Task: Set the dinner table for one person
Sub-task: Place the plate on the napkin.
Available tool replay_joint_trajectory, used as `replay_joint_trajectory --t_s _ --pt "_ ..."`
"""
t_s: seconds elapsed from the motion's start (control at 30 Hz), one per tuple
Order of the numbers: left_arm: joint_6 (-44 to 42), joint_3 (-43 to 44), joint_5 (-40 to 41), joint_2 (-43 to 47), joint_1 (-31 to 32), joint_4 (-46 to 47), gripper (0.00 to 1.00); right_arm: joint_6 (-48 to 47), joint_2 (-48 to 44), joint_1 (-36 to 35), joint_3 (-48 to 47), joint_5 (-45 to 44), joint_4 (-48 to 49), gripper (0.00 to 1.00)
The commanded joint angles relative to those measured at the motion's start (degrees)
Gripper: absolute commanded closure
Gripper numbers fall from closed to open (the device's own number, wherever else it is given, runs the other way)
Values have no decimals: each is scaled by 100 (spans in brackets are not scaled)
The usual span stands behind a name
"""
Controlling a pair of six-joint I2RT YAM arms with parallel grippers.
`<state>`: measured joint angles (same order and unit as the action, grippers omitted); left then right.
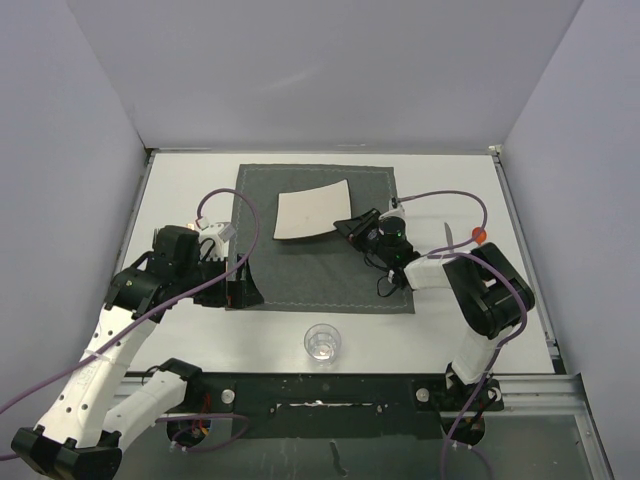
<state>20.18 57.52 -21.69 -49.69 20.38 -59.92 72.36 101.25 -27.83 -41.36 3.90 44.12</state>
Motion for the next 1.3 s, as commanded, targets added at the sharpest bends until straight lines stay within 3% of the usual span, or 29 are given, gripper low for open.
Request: replay_joint_trajectory --t_s 0.0,1.27 --pt "-136 1 -149 41 -42 50 2 89 -504 -48 -423 -170 1995 100" --pt "-138 -111 -256 -49 -86 94 2 552 513 93 -327 -175 3046 100"
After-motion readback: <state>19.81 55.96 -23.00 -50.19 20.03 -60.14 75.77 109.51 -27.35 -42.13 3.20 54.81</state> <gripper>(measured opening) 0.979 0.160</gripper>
